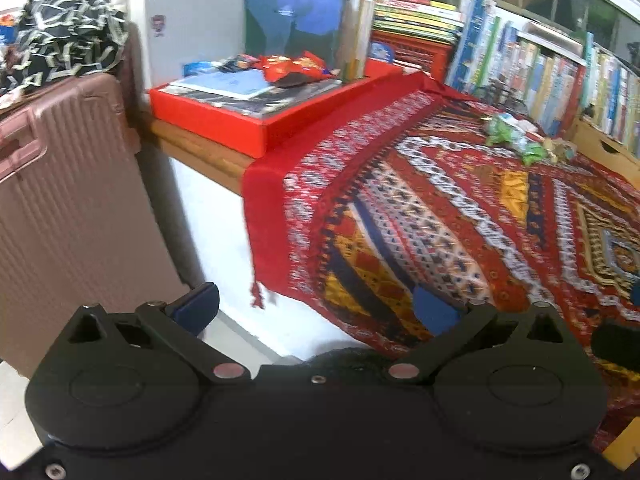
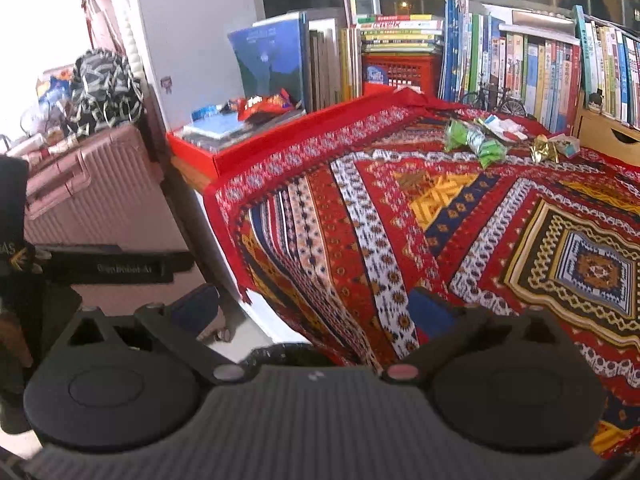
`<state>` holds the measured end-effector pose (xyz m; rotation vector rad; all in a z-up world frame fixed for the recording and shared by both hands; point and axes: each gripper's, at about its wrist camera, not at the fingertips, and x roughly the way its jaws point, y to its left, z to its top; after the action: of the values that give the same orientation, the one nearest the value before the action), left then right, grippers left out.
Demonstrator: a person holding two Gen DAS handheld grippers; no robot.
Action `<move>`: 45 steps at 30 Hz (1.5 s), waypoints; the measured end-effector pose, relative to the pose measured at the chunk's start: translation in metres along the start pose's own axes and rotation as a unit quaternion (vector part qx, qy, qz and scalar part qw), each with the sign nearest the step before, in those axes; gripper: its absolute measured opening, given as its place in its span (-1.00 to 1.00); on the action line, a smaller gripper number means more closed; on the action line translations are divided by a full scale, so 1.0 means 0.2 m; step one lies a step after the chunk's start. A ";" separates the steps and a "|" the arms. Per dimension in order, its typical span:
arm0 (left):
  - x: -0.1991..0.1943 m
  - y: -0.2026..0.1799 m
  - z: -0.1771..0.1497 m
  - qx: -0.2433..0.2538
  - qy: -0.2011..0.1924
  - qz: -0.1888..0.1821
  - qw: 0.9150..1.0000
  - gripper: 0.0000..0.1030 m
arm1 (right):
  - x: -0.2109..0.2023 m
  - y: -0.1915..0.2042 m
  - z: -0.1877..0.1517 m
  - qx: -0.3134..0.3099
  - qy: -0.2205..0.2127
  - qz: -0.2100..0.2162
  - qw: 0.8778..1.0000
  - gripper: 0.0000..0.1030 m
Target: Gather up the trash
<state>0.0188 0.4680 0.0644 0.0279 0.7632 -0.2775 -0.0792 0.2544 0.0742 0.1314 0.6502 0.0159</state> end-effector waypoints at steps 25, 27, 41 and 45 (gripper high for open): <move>-0.26 -0.70 0.73 0.100 -0.096 -0.078 0.987 1.00 | -0.33 -0.42 0.78 0.042 -0.062 0.022 0.997 1.00; -0.24 -0.81 0.80 0.107 -0.101 -0.080 0.986 1.00 | -0.35 -0.51 0.85 0.032 -0.070 0.017 0.997 1.00; 0.19 -1.53 1.28 0.110 -0.121 -0.085 0.983 1.00 | -0.20 -1.26 1.18 0.033 -0.090 -0.045 0.994 1.00; 0.41 -1.63 1.29 0.104 -0.094 -0.067 0.988 1.00 | -0.06 -1.45 1.20 0.017 -0.075 -0.076 0.994 1.00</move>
<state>0.1662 0.1030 0.2197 0.1454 0.5471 -0.4811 0.0485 -0.0619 0.2341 0.1154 0.5087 -0.1507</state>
